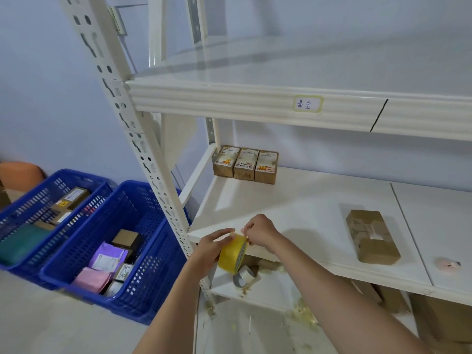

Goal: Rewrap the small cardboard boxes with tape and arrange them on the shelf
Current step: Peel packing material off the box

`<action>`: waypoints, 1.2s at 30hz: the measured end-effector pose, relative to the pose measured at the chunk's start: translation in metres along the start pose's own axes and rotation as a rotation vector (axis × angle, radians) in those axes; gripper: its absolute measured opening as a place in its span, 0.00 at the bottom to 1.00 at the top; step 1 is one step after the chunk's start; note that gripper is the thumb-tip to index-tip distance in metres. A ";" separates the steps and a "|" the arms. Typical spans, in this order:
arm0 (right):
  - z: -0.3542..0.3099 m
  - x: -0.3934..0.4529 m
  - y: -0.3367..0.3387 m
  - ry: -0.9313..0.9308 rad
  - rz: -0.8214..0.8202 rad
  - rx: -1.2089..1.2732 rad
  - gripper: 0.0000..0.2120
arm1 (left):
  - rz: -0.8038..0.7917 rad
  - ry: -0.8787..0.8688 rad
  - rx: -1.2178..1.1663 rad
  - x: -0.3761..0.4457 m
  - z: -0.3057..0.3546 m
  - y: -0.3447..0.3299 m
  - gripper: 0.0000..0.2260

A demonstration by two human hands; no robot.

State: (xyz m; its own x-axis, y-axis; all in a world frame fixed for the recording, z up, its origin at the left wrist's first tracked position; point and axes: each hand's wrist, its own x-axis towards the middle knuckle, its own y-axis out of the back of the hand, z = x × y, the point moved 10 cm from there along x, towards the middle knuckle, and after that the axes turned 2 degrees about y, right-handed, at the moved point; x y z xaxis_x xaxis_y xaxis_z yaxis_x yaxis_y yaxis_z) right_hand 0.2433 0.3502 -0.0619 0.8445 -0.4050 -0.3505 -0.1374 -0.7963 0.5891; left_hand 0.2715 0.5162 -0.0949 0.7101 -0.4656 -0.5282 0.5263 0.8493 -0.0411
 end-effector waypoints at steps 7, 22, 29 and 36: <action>0.012 0.003 -0.008 -0.025 0.010 -0.040 0.07 | 0.061 0.067 0.068 0.008 -0.025 0.003 0.12; 0.013 0.023 -0.031 -0.003 0.027 -0.108 0.08 | 0.338 0.198 0.251 0.035 -0.046 0.024 0.15; 0.018 0.028 -0.037 -0.029 0.055 -0.225 0.05 | 0.361 0.266 0.315 0.037 -0.054 0.022 0.19; 0.026 0.034 -0.040 -0.030 0.119 -0.176 0.08 | 0.398 0.280 0.299 0.040 -0.062 0.025 0.17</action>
State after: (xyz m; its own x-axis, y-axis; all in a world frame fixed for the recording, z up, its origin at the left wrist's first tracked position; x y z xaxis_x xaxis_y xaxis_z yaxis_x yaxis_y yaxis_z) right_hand 0.2635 0.3564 -0.1163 0.8115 -0.5069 -0.2909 -0.1405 -0.6524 0.7447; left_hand 0.2838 0.5348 -0.1697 0.7509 -0.0061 -0.6604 0.3824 0.8193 0.4272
